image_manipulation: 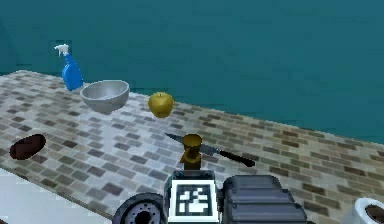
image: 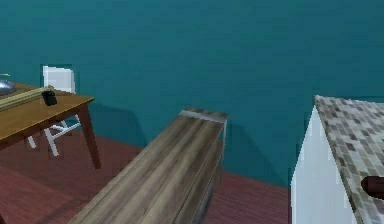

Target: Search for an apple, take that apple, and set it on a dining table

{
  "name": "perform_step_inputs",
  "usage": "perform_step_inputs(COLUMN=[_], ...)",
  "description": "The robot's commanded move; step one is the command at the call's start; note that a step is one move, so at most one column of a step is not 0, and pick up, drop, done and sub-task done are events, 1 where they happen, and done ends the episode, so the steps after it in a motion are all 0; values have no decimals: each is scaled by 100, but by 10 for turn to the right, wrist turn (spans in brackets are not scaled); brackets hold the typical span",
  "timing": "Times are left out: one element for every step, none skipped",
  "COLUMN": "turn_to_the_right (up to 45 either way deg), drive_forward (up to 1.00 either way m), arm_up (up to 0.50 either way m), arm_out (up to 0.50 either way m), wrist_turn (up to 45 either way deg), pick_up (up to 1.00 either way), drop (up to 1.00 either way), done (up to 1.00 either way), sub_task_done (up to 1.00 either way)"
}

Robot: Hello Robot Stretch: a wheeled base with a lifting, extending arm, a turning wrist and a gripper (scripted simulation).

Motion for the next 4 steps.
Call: perform_step_inputs(turn_to_the_right=[0,0,0,0], drive_forward=[0,0,0,0], arm_up=[0,0,0,0], arm_out=[46,0,0,0], wrist_turn=[0,450,450,450], pick_up=[0,0,0,0], drop=[0,0,0,0], done=[0,0,0,0], sub_task_done=[0,0,0,0])
